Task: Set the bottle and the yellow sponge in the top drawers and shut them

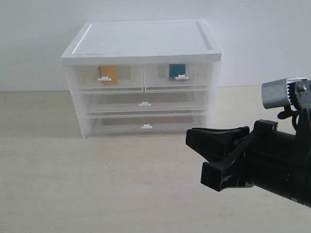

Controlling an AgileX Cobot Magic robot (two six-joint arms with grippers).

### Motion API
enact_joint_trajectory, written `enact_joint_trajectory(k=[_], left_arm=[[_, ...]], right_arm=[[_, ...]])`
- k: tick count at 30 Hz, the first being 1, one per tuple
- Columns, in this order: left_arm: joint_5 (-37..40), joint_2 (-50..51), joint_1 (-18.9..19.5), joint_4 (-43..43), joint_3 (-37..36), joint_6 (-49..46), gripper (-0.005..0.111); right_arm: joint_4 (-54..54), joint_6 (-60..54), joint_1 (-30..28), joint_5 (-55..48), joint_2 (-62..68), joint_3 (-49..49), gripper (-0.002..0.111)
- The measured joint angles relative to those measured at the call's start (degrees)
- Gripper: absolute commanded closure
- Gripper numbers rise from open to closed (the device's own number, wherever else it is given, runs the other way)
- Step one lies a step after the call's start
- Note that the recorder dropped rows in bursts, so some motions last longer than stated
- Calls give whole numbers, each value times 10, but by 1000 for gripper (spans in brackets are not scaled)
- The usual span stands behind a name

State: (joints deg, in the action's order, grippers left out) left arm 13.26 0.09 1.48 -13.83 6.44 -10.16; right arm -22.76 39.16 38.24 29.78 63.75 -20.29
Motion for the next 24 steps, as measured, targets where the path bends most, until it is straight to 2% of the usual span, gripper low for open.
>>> enact_joint_trajectory(k=[3,6,15,24], left_arm=[[-10,0,10,49,-35,63,103],[-16,0,14,64,-60,83,103],[45,0,14,87,-62,88,103],[51,0,14,89,-62,88,103]], right_arm=[[0,0,0,0,0,0,108],[0,0,0,0,0,0,108],[0,0,0,0,0,0,108],[0,0,0,0,0,0,108]])
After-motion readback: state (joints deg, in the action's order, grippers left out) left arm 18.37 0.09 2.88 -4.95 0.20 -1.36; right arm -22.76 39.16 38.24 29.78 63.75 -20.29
